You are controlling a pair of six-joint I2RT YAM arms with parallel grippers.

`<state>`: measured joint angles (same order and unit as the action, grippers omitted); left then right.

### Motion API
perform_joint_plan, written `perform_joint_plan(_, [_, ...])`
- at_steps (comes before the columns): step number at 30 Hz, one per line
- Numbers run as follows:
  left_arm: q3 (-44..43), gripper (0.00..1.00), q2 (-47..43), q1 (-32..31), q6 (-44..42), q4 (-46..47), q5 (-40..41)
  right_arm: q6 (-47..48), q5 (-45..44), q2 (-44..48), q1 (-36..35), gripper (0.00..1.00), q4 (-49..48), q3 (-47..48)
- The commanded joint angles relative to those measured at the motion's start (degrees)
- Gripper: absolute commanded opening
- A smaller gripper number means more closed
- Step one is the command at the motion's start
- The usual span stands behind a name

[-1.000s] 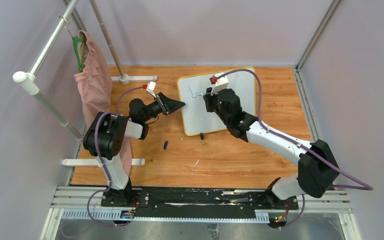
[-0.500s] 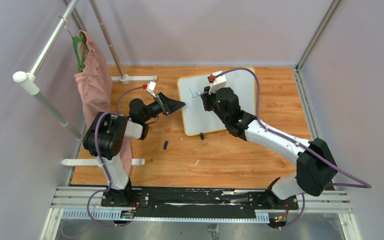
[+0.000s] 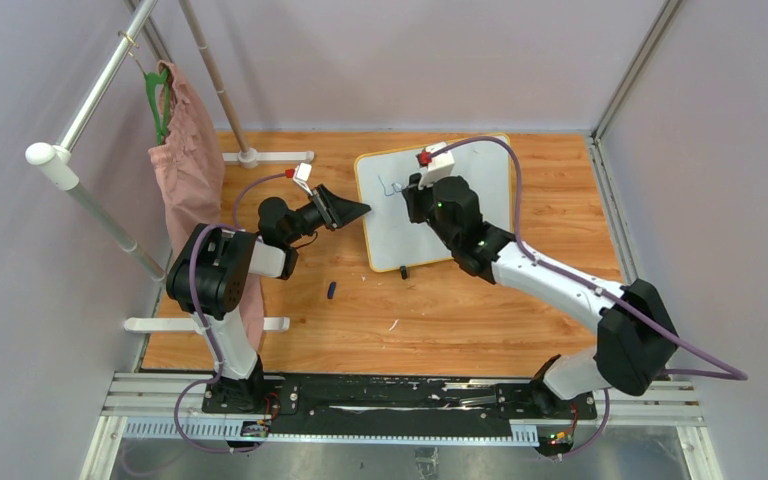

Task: Write a sentence on the whiteboard

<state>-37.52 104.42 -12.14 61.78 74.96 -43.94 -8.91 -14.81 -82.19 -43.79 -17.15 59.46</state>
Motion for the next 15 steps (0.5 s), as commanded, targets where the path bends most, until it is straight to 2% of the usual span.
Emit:
perform_joint_plan(1, [-0.5,0.41,-0.1,-0.3,0.0,3.2,-1.0,1.1,-3.6,5.3,0.0,0.00,-1.9,-1.8])
perform_joint_plan(15, [-0.6,0.41,-0.1,-0.3,0.0,3.3,-1.1,-1.0,0.0,4.8,3.2,0.00,-1.8,-2.5])
